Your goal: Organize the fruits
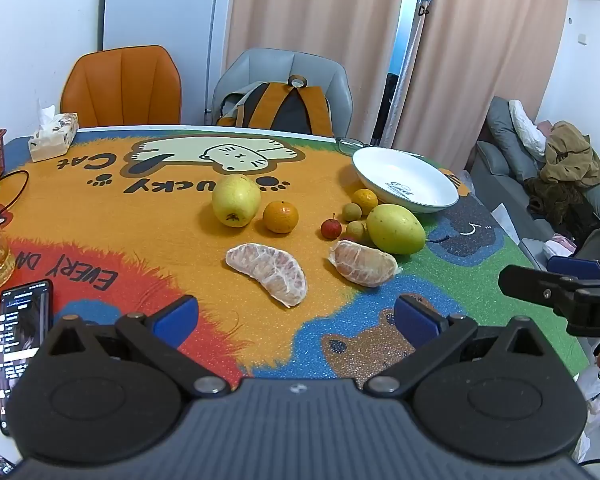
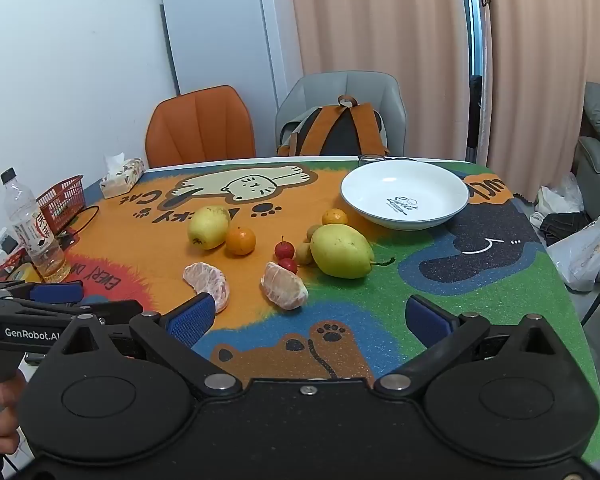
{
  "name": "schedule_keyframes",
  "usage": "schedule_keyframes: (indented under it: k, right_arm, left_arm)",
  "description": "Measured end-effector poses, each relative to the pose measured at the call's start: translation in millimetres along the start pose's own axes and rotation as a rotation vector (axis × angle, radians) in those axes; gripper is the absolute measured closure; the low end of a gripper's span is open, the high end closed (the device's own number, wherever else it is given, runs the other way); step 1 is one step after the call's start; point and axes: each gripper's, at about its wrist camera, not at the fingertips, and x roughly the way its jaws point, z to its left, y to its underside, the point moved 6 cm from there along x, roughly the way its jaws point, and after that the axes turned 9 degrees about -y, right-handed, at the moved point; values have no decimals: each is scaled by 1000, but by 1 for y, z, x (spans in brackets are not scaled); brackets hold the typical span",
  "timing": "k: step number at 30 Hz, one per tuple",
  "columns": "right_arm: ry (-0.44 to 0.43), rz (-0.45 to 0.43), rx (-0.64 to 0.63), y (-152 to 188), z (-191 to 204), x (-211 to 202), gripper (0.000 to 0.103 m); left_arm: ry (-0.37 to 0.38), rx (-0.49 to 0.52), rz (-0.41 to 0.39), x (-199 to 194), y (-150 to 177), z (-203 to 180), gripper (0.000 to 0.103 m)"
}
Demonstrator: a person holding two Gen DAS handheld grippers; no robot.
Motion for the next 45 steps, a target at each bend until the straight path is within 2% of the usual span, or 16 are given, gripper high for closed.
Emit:
schedule_keyframes:
  k: [34, 45]
  right_arm:
    - [-1, -1, 7, 3, -2, 2, 0]
    - [-19, 22, 18, 9, -9, 23, 0]
  left_arm:
    - [-4, 3, -7, 2, -2, 6, 0]
    - [-22, -5, 9, 20, 6, 8, 0]
